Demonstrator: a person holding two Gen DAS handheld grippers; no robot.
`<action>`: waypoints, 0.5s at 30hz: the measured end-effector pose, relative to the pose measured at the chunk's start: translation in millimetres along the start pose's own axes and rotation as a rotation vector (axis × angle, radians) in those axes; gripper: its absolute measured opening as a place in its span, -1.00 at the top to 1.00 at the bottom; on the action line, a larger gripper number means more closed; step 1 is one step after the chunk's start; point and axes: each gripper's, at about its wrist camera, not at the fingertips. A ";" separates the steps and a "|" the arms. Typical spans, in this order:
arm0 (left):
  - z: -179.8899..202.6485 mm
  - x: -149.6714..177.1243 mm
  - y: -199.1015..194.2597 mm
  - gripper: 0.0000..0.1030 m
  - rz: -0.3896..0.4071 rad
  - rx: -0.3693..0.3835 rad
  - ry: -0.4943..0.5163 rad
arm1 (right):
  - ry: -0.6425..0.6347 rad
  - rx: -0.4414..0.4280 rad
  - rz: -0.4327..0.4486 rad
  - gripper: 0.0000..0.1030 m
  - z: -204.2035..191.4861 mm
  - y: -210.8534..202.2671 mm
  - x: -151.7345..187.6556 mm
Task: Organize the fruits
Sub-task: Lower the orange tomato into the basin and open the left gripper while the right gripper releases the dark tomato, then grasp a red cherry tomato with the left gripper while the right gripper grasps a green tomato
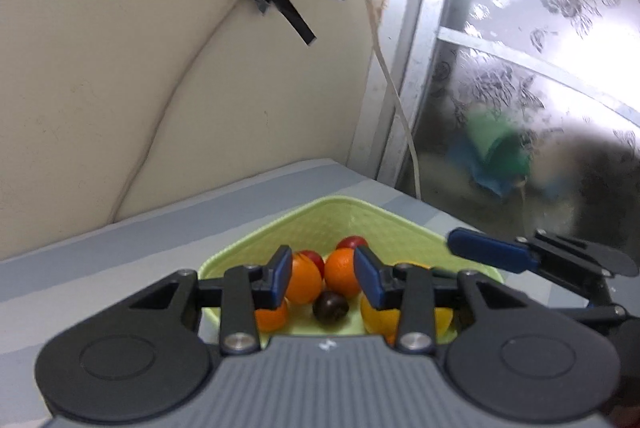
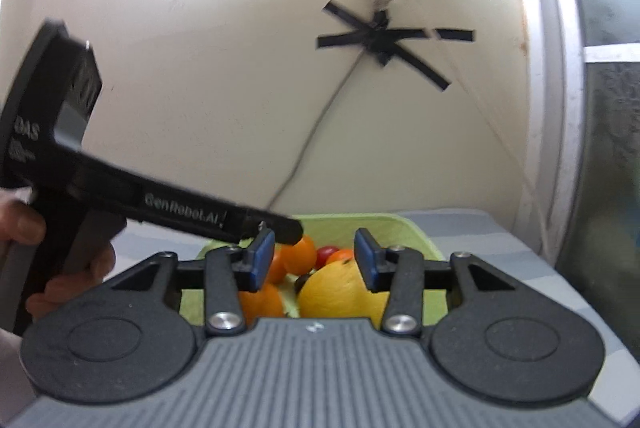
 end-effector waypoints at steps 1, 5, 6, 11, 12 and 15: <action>-3.0 -1.5 -6.4 0.31 0.011 -0.008 -0.024 | 0.012 0.006 0.011 0.09 2.3 -1.1 -1.2; -21.2 5.4 -56.2 0.29 0.084 -0.054 -0.127 | 0.073 0.009 0.071 0.09 12.8 -7.9 -6.2; -25.2 10.4 -71.2 0.28 0.097 -0.076 -0.144 | 0.082 0.002 0.089 0.09 13.9 -10.3 -7.1; -21.1 47.5 -118.6 0.17 0.040 -0.204 -0.119 | 0.071 -0.067 0.136 0.24 7.9 -20.3 -6.4; -14.9 56.6 -119.2 0.06 0.010 -0.211 -0.094 | 0.060 -0.080 0.118 0.25 4.0 -18.6 -5.3; 4.5 75.9 -111.0 -0.02 -0.059 -0.207 -0.026 | 0.022 -0.108 0.052 0.47 -11.7 -12.4 -4.6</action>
Point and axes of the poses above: each gripper's, at about its wrist camera, not at the fingertips, and y roughly the way its jaws point, z to its right, x to its underside, and after that the axes turned 13 degrees about y, right-handed
